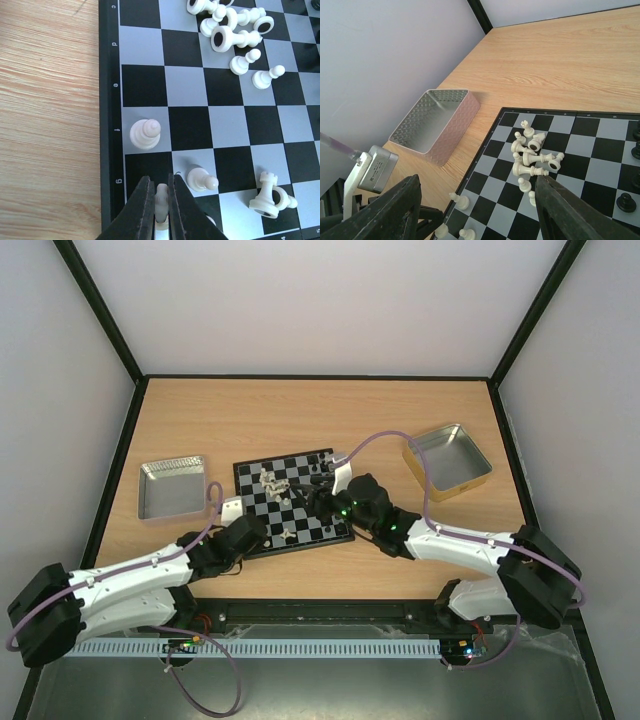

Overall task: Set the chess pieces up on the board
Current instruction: Place the chess piece on the chessboard.

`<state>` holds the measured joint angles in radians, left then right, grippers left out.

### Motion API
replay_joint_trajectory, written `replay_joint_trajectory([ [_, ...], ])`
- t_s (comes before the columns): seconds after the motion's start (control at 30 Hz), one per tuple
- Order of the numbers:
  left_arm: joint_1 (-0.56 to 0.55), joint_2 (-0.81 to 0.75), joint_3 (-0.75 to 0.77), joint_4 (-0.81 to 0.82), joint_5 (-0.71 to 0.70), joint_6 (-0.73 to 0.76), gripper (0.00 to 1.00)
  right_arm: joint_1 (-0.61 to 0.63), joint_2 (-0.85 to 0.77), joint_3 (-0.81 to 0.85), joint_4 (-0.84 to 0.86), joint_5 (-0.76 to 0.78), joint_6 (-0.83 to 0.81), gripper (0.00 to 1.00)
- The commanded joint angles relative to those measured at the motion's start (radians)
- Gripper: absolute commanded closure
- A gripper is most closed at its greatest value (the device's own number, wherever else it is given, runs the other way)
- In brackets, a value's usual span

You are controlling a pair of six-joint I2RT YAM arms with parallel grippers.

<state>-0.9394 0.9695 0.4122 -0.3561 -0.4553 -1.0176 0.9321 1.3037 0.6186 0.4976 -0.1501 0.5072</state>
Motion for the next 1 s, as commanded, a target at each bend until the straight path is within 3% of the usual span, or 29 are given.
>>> replay_joint_trajectory([
  [0.0,-0.006,0.022,-0.019,0.073,-0.039,0.026,0.96,-0.003,0.013,0.004,-0.009,0.019,0.008,0.38],
  [0.4,-0.006,0.103,-0.006,0.067,-0.087,0.031,0.93,-0.004,0.028,0.01,-0.014,0.02,0.007,0.38],
  [0.87,-0.006,0.095,-0.008,0.075,-0.05,0.039,0.77,-0.004,0.052,0.026,-0.019,-0.001,0.013,0.38],
  [0.97,-0.006,0.083,0.011,0.052,-0.025,0.037,0.69,-0.004,0.047,0.025,-0.023,0.0,0.014,0.38],
])
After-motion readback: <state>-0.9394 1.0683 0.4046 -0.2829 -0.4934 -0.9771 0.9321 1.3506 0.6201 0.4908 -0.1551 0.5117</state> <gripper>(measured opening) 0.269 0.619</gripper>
